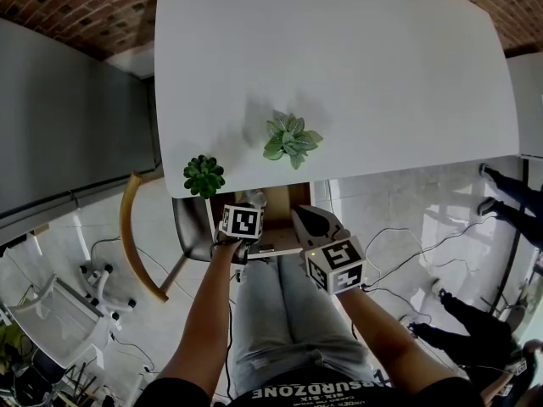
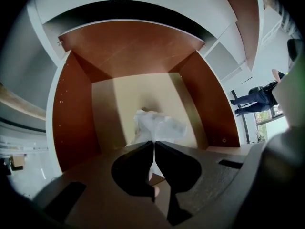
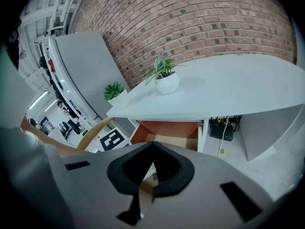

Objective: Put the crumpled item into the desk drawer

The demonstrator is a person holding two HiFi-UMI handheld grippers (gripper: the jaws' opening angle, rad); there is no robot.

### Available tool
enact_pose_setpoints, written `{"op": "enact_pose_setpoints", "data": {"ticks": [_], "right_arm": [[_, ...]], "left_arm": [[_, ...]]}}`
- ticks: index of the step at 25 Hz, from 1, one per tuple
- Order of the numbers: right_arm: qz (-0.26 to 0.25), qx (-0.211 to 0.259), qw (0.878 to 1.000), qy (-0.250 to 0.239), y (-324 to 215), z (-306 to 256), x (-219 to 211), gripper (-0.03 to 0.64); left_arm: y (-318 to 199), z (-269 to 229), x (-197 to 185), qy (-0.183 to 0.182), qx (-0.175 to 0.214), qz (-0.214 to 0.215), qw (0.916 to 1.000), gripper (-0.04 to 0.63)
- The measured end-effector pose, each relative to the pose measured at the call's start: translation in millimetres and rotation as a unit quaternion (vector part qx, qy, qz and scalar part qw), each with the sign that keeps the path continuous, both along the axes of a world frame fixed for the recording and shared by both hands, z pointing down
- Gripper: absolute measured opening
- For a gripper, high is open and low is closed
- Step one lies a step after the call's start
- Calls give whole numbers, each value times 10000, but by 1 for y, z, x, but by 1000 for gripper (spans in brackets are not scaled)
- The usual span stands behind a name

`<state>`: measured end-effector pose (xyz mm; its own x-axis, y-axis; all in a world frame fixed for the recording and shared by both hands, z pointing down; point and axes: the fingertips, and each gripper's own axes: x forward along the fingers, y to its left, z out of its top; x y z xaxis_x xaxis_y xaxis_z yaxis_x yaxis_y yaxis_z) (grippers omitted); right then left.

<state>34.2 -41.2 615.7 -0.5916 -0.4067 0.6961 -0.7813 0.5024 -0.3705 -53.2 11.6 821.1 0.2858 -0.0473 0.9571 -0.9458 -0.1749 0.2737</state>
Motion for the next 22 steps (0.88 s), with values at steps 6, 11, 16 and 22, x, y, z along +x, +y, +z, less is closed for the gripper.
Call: {"op": "enact_pose_setpoints", "data": {"ticks": [6, 11, 16, 22], "right_arm": [[27, -15, 10000, 14, -1, 4, 2, -2], [54, -8, 10000, 10, 1, 6, 4, -2], [77, -20, 10000, 18, 3, 6, 6, -2], [115, -8, 9999, 17, 5, 8, 8, -2]], "left_arm": [[0, 9, 0, -81, -86, 82, 9999, 11], [0, 15, 2, -84, -138, 16, 9999, 11], [1, 21, 2, -83, -235, -25, 9997, 11], [2, 27, 5, -70, -296, 124, 9995, 12]]}}
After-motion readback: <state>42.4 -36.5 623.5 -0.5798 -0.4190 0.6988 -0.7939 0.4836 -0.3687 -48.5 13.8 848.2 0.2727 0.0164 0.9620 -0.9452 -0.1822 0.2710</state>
